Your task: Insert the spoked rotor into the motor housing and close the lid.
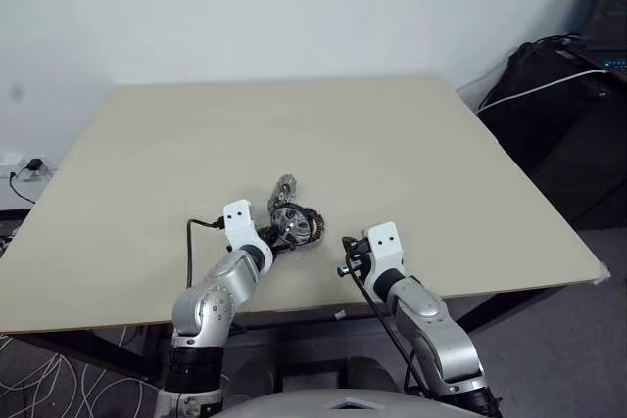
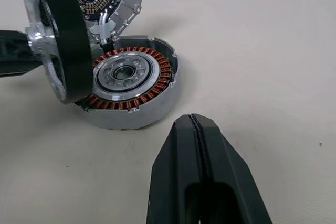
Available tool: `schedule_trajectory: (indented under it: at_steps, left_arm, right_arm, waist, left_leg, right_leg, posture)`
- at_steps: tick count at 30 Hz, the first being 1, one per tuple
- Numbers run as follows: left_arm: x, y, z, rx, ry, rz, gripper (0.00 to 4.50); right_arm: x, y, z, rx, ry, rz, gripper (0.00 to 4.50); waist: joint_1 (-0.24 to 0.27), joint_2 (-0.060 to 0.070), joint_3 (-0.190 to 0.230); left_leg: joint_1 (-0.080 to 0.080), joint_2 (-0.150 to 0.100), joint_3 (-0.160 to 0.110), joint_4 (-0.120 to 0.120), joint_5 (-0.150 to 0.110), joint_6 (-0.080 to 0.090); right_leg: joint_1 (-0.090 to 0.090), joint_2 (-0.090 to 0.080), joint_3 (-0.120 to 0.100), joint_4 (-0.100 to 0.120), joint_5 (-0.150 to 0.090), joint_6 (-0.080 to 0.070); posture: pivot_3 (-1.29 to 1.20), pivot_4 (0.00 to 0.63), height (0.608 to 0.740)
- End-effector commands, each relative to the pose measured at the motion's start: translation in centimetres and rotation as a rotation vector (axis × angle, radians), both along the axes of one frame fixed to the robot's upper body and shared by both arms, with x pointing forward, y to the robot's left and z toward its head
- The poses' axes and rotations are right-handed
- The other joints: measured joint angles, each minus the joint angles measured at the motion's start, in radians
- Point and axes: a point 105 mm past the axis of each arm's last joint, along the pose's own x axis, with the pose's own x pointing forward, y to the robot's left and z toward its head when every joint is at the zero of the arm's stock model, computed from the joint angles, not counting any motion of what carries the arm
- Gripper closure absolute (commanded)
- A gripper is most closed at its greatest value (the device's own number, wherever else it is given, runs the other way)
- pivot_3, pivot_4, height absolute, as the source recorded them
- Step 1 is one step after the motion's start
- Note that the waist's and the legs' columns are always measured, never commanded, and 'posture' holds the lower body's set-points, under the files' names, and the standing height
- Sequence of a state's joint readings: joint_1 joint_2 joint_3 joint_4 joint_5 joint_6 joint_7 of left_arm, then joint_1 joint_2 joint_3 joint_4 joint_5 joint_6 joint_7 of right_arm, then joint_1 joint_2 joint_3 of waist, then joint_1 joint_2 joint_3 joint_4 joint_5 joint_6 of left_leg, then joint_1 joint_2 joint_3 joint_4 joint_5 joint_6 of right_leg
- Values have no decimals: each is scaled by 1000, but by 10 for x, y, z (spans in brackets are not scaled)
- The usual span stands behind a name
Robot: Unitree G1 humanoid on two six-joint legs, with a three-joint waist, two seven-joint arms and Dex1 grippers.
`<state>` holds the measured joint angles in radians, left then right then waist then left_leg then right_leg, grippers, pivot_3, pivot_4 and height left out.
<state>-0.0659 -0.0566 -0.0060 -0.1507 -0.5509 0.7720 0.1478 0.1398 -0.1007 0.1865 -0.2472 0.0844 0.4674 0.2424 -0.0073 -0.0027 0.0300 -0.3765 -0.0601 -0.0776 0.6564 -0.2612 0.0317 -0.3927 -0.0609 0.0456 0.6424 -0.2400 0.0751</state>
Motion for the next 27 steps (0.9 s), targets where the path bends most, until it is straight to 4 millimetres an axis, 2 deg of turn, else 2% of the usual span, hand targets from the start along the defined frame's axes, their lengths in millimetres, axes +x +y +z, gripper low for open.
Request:
schedule_trajectory:
  at_steps: [1,9,12,21,25,27]
  left_arm:
    - [11,-21,17,-79,-65,-11,4462]
    - [13,-26,20,-91,-76,-29,4462]
    - [13,-27,21,-97,-78,-40,3800]
    - [12,-26,24,-91,-87,-45,877]
    - [11,-28,30,-95,-117,-64,877]
    - [9,-29,40,-98,-177,-88,877]
  right_arm:
    - [5,2,11,16,-47,-1,4500]
    - [5,1,11,15,-48,-6,4500]
    - [5,1,11,16,-47,-6,4500]
    - [5,1,11,18,-44,-1,4500]
    - [5,1,11,16,-43,1,4500]
    - [4,1,11,14,-44,1,4500]
  waist:
    - [0,0,0]
    - [0,0,0]
    - [0,0,0]
    - [0,0,0]
    - [0,0,0]
    - [0,0,0]
  left_leg:
    - [0,0,0,0,0,0]
    - [0,0,0,0,0,0]
    - [0,0,0,0,0,0]
    - [0,0,0,0,0,0]
    - [0,0,0,0,0,0]
    - [0,0,0,0,0,0]
  right_leg:
    - [0,0,0,0,0,0]
    - [0,0,0,0,0,-1]
    - [0,0,0,0,0,-1]
    - [0,0,0,0,0,0]
    - [0,0,0,0,0,0]
    - [0,0,0,0,0,0]
  posture:
    - [0,0,740]
    - [0,0,740]
    - [0,0,740]
    - [0,0,740]
    - [0,0,740]
    - [0,0,740]
